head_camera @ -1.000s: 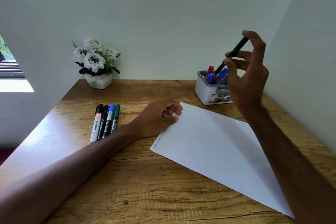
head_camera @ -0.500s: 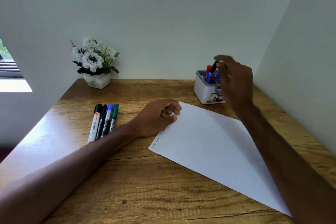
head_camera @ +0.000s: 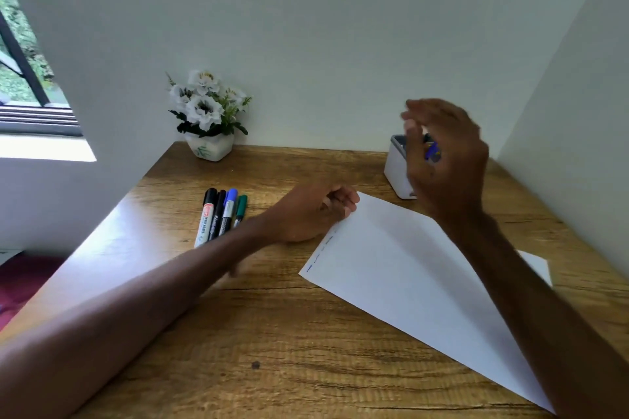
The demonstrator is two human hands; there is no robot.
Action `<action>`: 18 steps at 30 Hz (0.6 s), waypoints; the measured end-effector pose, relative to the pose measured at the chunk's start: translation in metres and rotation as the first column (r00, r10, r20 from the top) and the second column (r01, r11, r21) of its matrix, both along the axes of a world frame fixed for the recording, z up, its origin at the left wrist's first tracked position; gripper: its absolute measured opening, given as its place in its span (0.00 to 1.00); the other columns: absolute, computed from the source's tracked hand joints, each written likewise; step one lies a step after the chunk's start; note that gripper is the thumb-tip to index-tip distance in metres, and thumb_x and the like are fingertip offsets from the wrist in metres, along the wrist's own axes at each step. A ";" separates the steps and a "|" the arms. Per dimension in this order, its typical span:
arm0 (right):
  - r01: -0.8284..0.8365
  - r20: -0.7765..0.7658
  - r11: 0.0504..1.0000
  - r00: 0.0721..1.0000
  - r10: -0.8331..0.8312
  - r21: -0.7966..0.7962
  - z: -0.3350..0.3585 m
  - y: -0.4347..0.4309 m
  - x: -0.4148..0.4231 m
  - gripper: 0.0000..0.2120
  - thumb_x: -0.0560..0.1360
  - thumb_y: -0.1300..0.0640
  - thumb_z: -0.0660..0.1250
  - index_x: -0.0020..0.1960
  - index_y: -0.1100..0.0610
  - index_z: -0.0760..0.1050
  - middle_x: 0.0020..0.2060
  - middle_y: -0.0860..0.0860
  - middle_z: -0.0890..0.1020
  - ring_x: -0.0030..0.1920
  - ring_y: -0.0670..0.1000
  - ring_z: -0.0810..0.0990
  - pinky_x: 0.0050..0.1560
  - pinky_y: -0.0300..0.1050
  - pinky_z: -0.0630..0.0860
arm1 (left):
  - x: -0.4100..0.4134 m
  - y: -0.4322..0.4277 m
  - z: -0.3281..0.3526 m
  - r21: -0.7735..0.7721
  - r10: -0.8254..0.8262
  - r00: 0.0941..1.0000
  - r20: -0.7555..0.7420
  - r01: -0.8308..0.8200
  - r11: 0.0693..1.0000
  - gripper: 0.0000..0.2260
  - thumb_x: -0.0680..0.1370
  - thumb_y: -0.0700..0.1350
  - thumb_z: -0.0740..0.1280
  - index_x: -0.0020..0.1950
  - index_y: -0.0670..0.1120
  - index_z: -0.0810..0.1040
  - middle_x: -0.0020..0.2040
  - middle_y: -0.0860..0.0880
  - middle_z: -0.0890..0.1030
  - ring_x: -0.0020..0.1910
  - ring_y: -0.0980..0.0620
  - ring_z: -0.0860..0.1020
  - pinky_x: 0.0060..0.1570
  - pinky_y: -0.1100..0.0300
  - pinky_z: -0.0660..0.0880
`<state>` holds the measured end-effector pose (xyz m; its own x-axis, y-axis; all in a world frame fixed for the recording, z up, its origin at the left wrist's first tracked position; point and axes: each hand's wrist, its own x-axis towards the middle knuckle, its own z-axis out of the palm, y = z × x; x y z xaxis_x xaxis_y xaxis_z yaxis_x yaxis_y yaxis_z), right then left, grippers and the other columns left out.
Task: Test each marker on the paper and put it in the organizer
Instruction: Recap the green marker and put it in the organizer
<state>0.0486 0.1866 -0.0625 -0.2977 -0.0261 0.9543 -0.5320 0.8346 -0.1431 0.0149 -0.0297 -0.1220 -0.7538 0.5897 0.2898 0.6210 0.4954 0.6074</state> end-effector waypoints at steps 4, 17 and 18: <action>-0.271 0.149 0.920 0.960 0.237 0.284 -0.015 -0.055 0.024 0.07 0.79 0.62 0.68 0.52 0.64 0.84 0.46 0.58 0.86 0.47 0.58 0.84 0.50 0.56 0.80 | -0.014 -0.021 0.027 0.004 0.119 0.987 -0.107 -0.120 0.993 0.04 0.81 0.41 0.68 0.52 0.50 0.81 0.45 0.58 0.82 0.44 0.62 0.80 0.43 0.68 0.74; -0.631 0.693 0.501 0.716 0.083 0.592 -0.035 -0.159 0.003 0.22 0.77 0.67 0.68 0.70 0.57 0.75 0.67 0.56 0.79 0.65 0.56 0.78 0.61 0.51 0.75 | -0.040 -0.083 0.026 0.272 0.398 0.917 0.023 -0.389 0.880 0.09 0.79 0.33 0.68 0.55 0.41 0.84 0.48 0.50 0.88 0.49 0.59 0.86 0.53 0.67 0.80; -0.627 0.691 0.502 0.719 0.078 0.596 -0.035 -0.154 0.001 0.19 0.78 0.66 0.68 0.68 0.57 0.76 0.64 0.56 0.80 0.62 0.57 0.79 0.58 0.51 0.77 | -0.040 -0.082 0.026 0.272 0.389 0.921 0.024 -0.381 0.884 0.08 0.79 0.33 0.68 0.55 0.41 0.84 0.47 0.50 0.88 0.48 0.60 0.86 0.52 0.69 0.80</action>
<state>0.0493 0.0322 -0.0978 -0.4841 -0.8583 0.1701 -0.8627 0.5007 0.0709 -0.0250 -0.1118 -0.0963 -0.8942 0.1527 0.4209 0.4346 0.5220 0.7339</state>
